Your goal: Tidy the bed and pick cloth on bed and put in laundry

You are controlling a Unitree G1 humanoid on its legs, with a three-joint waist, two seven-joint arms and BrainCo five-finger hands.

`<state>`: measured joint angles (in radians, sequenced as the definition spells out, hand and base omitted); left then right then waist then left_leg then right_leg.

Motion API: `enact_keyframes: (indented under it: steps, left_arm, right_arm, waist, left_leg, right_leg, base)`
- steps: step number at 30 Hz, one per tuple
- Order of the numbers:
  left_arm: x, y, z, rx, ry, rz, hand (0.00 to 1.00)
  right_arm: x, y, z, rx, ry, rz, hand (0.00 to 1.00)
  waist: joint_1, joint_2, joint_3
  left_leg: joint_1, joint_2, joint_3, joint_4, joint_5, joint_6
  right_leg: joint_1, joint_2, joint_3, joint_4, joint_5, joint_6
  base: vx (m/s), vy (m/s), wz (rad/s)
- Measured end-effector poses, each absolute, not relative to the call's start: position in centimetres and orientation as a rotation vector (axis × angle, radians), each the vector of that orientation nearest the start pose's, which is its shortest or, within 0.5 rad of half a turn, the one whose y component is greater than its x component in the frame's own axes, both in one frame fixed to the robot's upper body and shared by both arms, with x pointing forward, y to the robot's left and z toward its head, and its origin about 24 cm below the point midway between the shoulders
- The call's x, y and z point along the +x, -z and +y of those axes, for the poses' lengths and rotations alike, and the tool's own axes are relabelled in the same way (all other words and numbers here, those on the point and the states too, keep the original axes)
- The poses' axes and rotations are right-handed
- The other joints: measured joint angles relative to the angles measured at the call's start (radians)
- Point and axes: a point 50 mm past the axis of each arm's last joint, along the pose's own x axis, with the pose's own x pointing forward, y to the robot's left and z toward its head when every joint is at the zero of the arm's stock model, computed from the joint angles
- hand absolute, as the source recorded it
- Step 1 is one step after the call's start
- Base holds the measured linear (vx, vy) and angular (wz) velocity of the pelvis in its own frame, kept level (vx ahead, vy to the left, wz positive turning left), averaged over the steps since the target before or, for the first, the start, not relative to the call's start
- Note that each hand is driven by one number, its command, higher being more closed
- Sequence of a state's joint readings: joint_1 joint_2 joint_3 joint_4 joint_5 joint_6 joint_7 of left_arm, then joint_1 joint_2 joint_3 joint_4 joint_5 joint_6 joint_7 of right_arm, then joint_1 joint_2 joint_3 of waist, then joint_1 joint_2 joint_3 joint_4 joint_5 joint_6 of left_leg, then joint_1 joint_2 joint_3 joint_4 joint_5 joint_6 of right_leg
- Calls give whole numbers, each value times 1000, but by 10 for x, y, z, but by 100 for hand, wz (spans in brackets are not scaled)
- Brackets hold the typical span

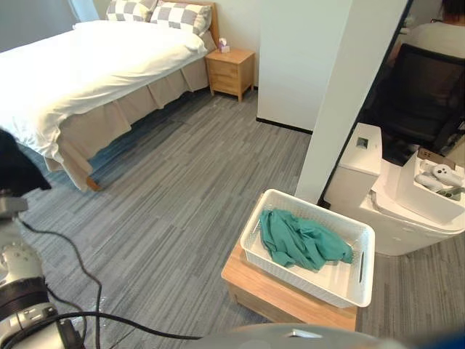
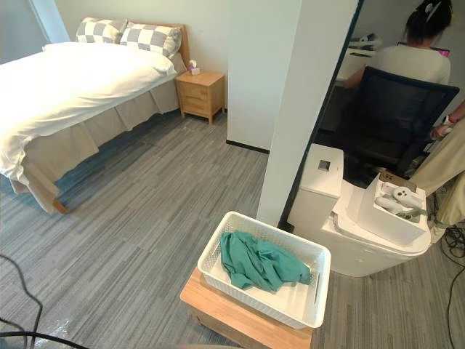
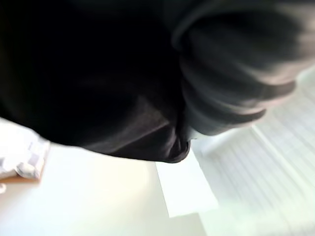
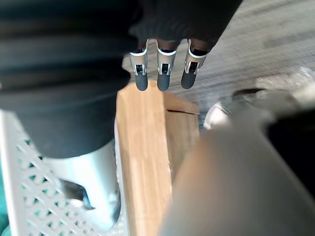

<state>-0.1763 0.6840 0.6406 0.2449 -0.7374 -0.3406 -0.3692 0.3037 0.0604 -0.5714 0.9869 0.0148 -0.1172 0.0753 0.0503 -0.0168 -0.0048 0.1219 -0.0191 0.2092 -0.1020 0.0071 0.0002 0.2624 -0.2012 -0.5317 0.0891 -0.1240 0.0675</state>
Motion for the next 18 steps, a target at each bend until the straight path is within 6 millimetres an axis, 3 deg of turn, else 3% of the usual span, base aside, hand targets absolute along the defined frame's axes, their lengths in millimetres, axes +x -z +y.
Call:
enact_keyframes:
  steps: [4,8,13,18]
  left_arm:
    - [234,-242,355,189,-153,-812,100]
    - [250,-269,324,250,-45,-884,100]
    - [265,-276,297,333,32,-883,100]
    - [273,-294,284,366,51,-908,100]
  right_arm:
    - [0,163,-210,341,652,1075,0]
    - [-1,160,-227,339,718,1044,0]
    - [11,159,-242,294,671,1038,0]
    - [18,155,-255,212,612,1038,0]
  waist:
    - [2,-2,-34]
    - [-7,27,-45]
    - [-47,45,-39]
    - [-85,27,-7]
  left_leg:
    - [2,4,6,3,1,1]
    - [16,17,31,3,2,2]
    - [8,37,70,0,18,-12]
    - [-2,39,133,-4,37,-29]
  right_leg:
    - [-5,11,45,-7,0,0]
    - [-7,22,99,-10,0,0]
    - [-42,32,202,-11,-14,-16]
    - [-83,33,303,-17,-70,-7]
  base:
    - [98,-57,-1]
    - [27,-77,-18]
    - [-66,-69,-30]
    - [-140,-75,-42]
